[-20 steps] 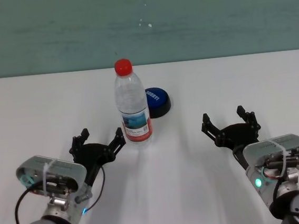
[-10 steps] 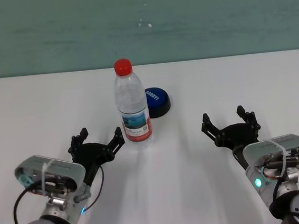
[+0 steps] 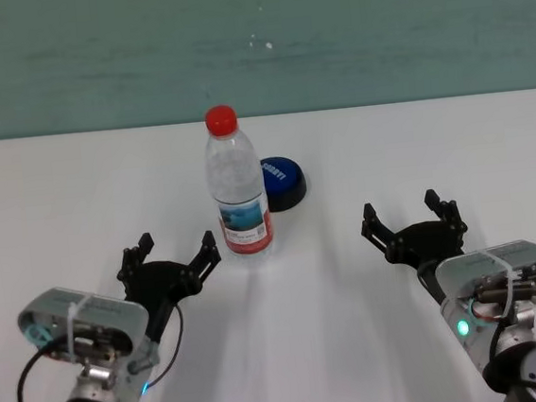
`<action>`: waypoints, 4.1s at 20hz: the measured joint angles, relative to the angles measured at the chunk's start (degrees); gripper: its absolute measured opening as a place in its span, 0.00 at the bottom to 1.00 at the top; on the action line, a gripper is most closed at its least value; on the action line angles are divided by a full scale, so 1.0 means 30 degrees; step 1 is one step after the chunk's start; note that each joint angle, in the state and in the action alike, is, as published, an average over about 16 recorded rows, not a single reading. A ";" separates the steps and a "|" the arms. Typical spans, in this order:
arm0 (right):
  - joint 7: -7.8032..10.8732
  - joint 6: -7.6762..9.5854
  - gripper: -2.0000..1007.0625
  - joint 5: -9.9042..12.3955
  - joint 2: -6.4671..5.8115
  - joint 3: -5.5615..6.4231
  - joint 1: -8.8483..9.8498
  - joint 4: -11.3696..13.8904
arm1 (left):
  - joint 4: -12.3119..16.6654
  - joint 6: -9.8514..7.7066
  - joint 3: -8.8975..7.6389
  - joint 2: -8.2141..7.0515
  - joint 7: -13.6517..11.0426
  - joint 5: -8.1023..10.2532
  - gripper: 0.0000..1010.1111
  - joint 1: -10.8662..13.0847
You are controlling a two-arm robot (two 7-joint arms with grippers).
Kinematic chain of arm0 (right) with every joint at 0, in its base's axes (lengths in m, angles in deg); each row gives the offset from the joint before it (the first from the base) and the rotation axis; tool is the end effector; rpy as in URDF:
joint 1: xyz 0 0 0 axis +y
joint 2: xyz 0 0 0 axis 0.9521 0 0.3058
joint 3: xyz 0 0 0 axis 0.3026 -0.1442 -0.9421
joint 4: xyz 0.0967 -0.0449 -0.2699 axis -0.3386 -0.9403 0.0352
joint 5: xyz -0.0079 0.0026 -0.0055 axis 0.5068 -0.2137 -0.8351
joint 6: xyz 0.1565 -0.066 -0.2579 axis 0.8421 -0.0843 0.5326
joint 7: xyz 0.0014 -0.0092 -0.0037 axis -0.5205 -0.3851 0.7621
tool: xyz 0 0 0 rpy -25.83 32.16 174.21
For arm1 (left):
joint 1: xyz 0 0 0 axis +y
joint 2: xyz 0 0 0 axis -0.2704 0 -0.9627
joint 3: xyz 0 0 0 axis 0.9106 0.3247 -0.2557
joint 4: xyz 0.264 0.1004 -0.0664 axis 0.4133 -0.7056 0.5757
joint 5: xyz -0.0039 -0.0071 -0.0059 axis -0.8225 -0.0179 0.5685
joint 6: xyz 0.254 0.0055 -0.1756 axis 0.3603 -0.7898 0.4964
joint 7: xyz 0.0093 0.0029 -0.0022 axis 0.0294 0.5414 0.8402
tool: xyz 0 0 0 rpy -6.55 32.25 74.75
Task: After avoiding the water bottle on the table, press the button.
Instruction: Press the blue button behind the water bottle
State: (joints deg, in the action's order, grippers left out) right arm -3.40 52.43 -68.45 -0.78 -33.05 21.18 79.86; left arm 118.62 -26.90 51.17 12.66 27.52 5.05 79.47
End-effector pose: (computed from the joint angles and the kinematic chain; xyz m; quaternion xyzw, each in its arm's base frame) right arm 0.3003 0.0394 -0.3071 0.0184 0.0179 -0.6311 0.7753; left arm 0.2972 -0.0223 -0.3167 0.0700 -0.0248 0.5979 0.7981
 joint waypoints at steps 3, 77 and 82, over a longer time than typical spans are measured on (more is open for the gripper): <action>0.0000 0.0000 1.00 0.0000 0.0000 0.0000 0.0000 0.0000 | 0.0386 0.0035 -0.0108 0.0001 0.0082 0.0023 0.99 0.0374; 0.0000 0.0000 1.00 0.0000 0.0001 0.0000 0.0000 0.0000 | 0.0075 -0.1262 -0.3898 -0.0987 -0.0097 0.0088 0.99 -0.0806; -0.0001 0.0000 1.00 0.0000 0.0001 0.0000 0.0000 0.0000 | -0.0976 -0.1514 -0.3626 -0.1273 -0.0386 -0.0001 0.99 -0.1948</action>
State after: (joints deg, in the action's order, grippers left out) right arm -3.40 52.43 -68.45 -0.77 -33.05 21.18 79.86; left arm 115.69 -31.44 40.29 8.84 26.37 5.05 73.63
